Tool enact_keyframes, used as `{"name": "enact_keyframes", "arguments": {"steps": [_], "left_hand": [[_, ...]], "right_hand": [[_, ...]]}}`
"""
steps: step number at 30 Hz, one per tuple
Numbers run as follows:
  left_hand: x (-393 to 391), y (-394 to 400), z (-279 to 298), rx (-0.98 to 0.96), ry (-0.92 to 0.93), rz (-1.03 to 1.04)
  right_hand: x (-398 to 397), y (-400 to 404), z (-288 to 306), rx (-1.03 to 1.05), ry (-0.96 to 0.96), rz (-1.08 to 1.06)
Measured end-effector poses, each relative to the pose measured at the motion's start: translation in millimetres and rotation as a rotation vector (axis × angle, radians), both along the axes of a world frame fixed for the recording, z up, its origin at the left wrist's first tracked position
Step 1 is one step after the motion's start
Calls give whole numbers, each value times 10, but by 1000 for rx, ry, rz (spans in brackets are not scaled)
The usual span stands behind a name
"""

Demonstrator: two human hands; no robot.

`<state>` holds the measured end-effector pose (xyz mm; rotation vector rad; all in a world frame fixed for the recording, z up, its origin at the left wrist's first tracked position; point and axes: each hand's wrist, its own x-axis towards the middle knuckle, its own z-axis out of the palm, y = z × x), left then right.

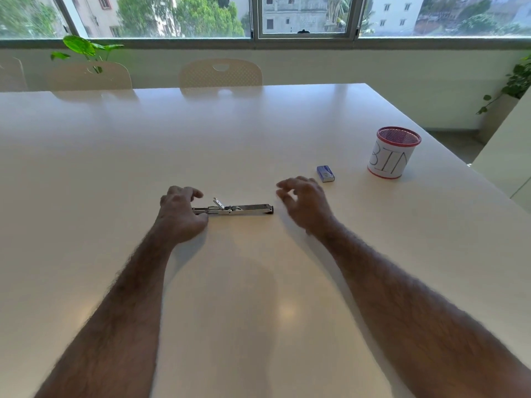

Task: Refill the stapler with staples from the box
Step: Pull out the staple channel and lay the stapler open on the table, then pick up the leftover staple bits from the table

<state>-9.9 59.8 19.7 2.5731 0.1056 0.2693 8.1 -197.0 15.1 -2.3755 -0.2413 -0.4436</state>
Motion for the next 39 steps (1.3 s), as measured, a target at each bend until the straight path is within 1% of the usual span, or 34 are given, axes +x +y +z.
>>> {"name": "enact_keyframes", "arguments": {"steps": [2,4,6,8,10,12,15,17,19,25,28,33,36,39], "left_hand": [[-33,-102,23,-16,-129,41],[-69,-274,59,-15,-327,63],[-112,-470,104,-16,-483,38],[-147,-669,120,-43,-536,-46],[-192,-869,91,-80,-500,-170],[-240,-1044,17,-76,-416,-284],[-269,-1222,-126,30,-274,-367],[-257,-1277,-167,92,-226,-365],[-240,-1313,-162,129,-195,-345],[-166,-1428,-121,247,-149,-323],[-132,-1516,-74,246,-151,-308],[-78,-1617,-8,287,-133,-239],[-47,-1623,7,238,-104,-215],[-33,-1608,19,170,-93,-198]], "right_hand": [[-1,-220,10,77,-40,-115],[-28,-400,7,108,-50,-193],[-64,-506,-8,104,1,-195],[-108,-557,-31,69,66,-139],[-146,-560,-51,15,90,-72],[-163,-525,-64,-33,83,-14],[-179,-453,-74,-99,64,44],[-173,-421,-67,-123,57,63],[-166,-429,-41,-132,97,78],[-191,-626,80,-91,402,188],[-241,-683,134,-99,481,248],[-306,-718,157,-120,533,299],[-305,-713,148,-118,540,287],[-306,-694,128,-136,498,263]]}}
